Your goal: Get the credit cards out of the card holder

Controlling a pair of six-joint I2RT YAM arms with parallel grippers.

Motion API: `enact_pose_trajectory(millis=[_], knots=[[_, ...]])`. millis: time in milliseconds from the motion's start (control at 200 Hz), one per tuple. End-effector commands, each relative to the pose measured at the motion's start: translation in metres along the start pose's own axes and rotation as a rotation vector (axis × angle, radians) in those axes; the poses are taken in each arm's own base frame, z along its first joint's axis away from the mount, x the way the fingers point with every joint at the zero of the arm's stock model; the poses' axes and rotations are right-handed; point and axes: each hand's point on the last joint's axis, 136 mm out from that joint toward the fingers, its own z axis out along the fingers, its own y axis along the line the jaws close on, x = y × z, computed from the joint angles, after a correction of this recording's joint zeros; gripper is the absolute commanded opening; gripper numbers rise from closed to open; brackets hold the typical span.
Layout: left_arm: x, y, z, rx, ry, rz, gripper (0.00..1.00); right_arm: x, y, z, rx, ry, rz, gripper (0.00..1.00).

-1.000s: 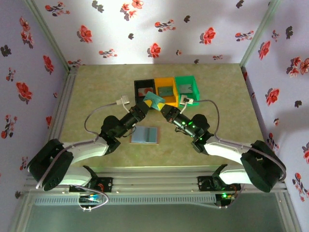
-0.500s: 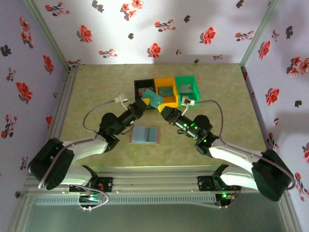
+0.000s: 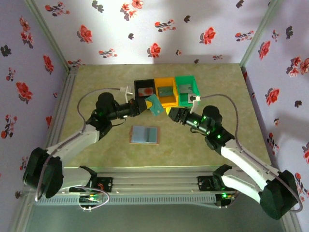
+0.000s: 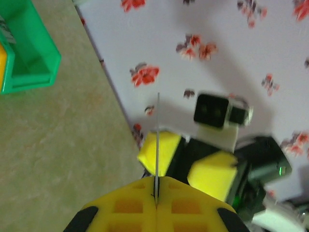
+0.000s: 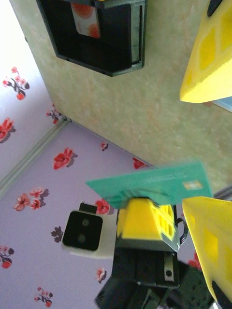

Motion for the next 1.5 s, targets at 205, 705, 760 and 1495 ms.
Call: enact_pose_trajectory(millis=[205, 705, 760, 1495], knots=[[0.069, 0.009, -0.017, -0.084, 0.397, 0.035, 0.00, 0.027, 0.038, 0.010, -0.312, 0.232, 0.036, 0.54], [0.060, -0.019, -0.017, 0.001, 0.416, 0.123, 0.00, 0.075, 0.049, 0.013, -0.346, 0.382, -0.035, 0.41], [0.060, -0.023, -0.018, 0.013, 0.418, 0.131, 0.00, 0.075, 0.048, 0.012, -0.341, 0.380, -0.038, 0.41], [0.068, -0.034, -0.022, 0.057, 0.460, 0.158, 0.00, 0.062, 0.063, 0.010, -0.405, 0.294, -0.061, 0.27]])
